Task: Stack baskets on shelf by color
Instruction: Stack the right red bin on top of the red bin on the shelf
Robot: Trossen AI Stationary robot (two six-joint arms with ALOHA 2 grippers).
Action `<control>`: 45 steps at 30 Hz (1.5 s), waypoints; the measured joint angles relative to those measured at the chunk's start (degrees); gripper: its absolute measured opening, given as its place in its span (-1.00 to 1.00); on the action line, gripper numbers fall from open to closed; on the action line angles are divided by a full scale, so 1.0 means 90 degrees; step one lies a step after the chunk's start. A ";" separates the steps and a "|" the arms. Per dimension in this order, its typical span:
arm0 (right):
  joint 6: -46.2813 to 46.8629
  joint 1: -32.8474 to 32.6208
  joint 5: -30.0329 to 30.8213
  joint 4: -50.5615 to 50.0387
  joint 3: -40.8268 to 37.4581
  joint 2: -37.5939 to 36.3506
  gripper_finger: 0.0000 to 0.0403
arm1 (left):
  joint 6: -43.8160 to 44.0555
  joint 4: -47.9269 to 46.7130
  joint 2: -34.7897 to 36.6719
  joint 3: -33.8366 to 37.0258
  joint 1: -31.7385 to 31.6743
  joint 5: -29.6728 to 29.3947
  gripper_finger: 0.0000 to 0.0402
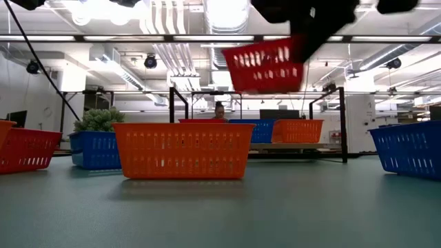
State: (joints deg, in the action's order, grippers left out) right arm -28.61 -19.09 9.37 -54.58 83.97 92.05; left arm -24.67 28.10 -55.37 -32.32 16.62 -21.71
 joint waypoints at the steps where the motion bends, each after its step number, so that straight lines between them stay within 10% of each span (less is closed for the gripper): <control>1: -0.0150 0.0102 -0.0114 0.0012 0.0093 -0.0002 -0.83 | 0.0002 0.0049 0.0000 0.0000 0.0000 0.0000 -0.55; 21: -0.5674 0.3800 -0.3936 0.0889 0.0642 0.0046 -0.84 | -0.0580 0.0830 0.0570 -0.0022 0.0012 -0.0024 -0.55; 45: -0.5999 0.4751 -0.3383 -0.1152 0.4118 0.2776 -0.88 | -0.1195 0.0765 0.0656 -0.0005 -0.0005 -0.0148 -0.55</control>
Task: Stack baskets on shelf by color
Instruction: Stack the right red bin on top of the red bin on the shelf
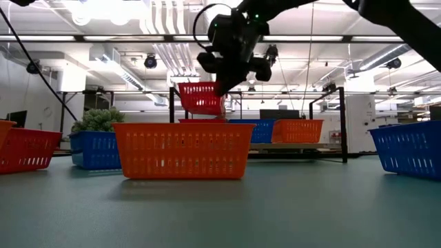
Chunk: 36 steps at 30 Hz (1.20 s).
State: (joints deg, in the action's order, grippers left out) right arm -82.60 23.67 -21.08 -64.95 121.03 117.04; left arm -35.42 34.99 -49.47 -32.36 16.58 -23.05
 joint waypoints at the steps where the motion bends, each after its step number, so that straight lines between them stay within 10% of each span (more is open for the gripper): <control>1: -0.0026 0.0014 0.0015 -0.0006 0.0012 0.0033 -0.88 | 0.0000 -0.0001 0.0002 0.0000 0.0002 0.0000 -0.55; 36: -0.0577 0.0249 0.0023 0.0277 0.0012 0.0485 -0.87 | -0.0005 0.0007 0.0000 0.0041 0.0000 0.0000 -0.55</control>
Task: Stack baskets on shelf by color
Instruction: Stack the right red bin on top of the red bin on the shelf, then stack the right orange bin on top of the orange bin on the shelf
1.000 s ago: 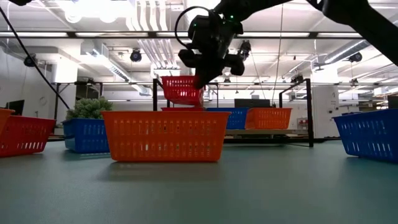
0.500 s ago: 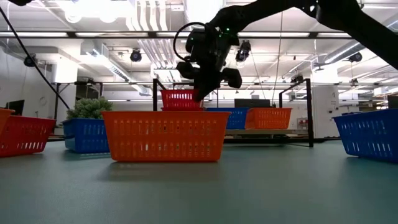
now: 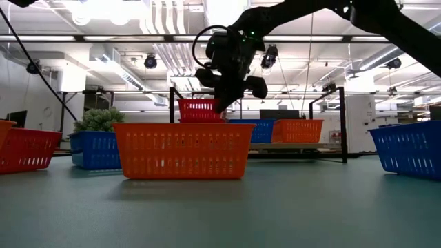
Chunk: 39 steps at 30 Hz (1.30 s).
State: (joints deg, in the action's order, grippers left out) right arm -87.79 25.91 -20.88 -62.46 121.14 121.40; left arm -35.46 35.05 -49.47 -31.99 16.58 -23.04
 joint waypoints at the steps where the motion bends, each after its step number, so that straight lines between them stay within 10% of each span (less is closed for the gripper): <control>1: 0.0023 0.0000 0.0029 0.0000 0.0000 0.0000 -0.85 | 0.0000 -0.0001 0.0000 0.0000 0.0000 0.0000 -0.55; 31: 0.1044 -0.0477 0.1002 -0.1081 0.0911 -0.0070 -0.37 | -0.0121 0.0002 0.0000 0.0002 0.0000 0.0002 -0.55; 39: 0.4407 -0.0921 0.0973 -0.1629 0.1389 -0.0356 -0.70 | -0.0119 0.0017 -0.0025 0.0005 0.0000 0.0002 -0.55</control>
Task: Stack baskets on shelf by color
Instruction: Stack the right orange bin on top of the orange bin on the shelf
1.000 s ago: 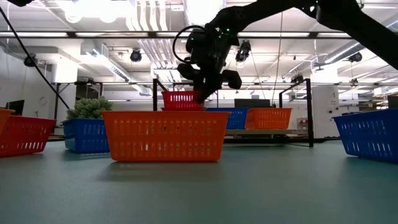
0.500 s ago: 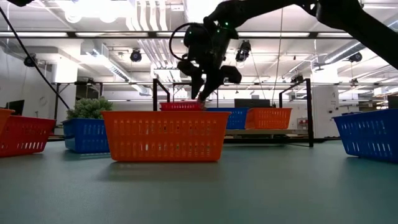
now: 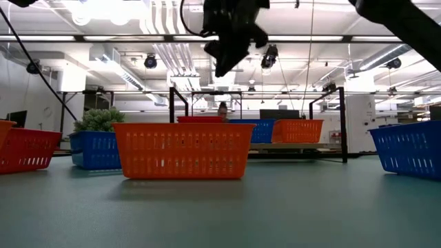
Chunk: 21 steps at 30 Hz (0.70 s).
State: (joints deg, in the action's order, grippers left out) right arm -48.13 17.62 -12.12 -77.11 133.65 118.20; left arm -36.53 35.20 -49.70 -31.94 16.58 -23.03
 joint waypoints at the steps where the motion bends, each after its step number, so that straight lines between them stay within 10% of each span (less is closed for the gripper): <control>1: 0.0239 -0.0104 -0.0023 -0.0120 -0.0045 -0.0054 -0.78 | 0.0002 -0.0007 -0.0011 0.0000 0.0000 0.0000 -0.55; 10: 0.1237 -0.1473 0.0024 0.0082 -0.1492 -0.0739 -0.96 | 0.0017 0.0042 -0.0160 0.0000 0.0000 0.0002 -0.55; 21: 0.1982 -0.2644 0.0501 0.3463 -0.4628 -0.2489 -0.96 | 0.0194 0.0136 -0.0383 -0.0092 0.0000 0.0007 -0.55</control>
State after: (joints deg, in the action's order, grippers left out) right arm -30.29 -6.18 -7.61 -45.95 92.00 95.80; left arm -34.79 36.42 -53.14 -32.77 16.58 -22.96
